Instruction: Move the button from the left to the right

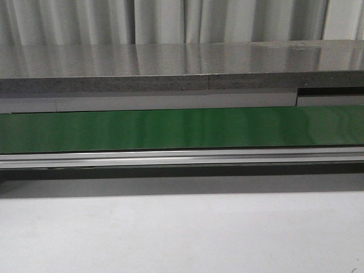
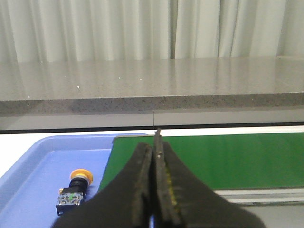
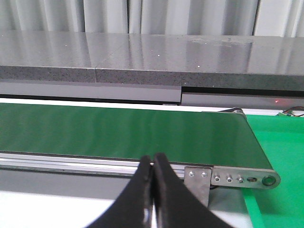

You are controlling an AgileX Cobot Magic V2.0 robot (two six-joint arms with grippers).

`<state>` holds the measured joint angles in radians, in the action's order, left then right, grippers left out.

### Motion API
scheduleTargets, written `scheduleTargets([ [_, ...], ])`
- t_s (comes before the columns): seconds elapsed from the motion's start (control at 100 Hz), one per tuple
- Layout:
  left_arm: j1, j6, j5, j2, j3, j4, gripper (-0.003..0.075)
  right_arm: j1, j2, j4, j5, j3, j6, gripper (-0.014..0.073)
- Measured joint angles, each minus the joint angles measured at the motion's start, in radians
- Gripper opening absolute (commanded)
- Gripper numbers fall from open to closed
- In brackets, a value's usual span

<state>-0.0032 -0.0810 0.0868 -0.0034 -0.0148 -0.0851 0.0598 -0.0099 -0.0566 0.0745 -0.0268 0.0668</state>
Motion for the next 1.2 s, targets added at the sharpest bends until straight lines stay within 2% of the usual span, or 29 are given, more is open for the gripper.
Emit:
scheduleTargets([
  [0.25,0.0,0.0,0.122,0.117,-0.184,0.0,-0.002,0.0,0.0,0.0,0.0,0.0,0.0,-0.0067],
  [0.72,0.0,0.0,0.77,0.614,-0.734,-0.026,-0.002,0.0,0.0,0.0,0.0,0.0,0.0,-0.0067],
  [0.84,0.0,0.0,0.861,0.694,-0.795,-0.04,-0.002,0.0,0.0,0.0,0.0,0.0,0.0,-0.0067],
  [1.01,0.0,0.0,0.905,0.76,-0.806,-0.044,-0.0013,0.0,0.0,0.0,0.0,0.0,0.0,-0.0067],
  [1.11,0.0,0.0,0.924,0.78,-0.806,-0.045,0.0083,0.0,0.0,0.0,0.0,0.0,0.0,-0.0067],
  [1.2,0.0,0.0,0.935,0.784,-0.806,-0.049,0.0262,0.0,0.0,0.0,0.0,0.0,0.0,-0.0067],
])
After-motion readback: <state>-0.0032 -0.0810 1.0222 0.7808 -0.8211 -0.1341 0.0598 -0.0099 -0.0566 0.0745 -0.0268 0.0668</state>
